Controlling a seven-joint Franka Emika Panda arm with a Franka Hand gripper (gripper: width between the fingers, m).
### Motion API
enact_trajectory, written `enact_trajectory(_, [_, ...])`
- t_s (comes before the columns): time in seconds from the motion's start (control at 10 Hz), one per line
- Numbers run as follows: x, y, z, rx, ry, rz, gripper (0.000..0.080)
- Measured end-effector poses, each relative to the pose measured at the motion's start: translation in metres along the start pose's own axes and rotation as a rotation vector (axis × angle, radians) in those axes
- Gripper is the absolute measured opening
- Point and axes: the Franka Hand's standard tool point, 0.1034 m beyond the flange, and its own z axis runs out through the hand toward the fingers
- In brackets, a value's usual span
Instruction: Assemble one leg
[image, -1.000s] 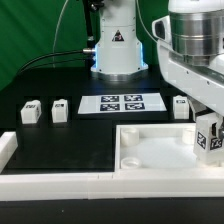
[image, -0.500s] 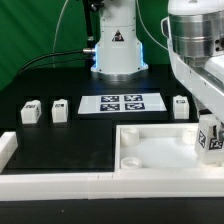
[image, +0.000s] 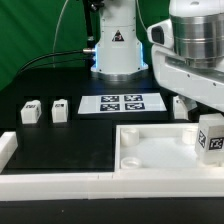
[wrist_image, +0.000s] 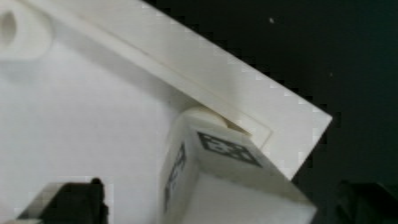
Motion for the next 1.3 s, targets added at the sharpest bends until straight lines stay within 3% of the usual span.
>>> enact_trajectory(0.1, [-0.0005,-0.0007,-0.0011,-0.017,0.008,-0.148,0.0649])
enact_trajectory(0.9, [0.0011,0.0002,-0.0007,-0.059,0.018,-1.149,0.0649])
enact_trajectory(1.2, [0.0011,0.0003,-0.0006,-0.058,0.017,-1.167,0.0649])
enact_trajectory(1.3, [0.0012,0.0003,-0.0006,-0.058,0.017,-1.166,0.0533])
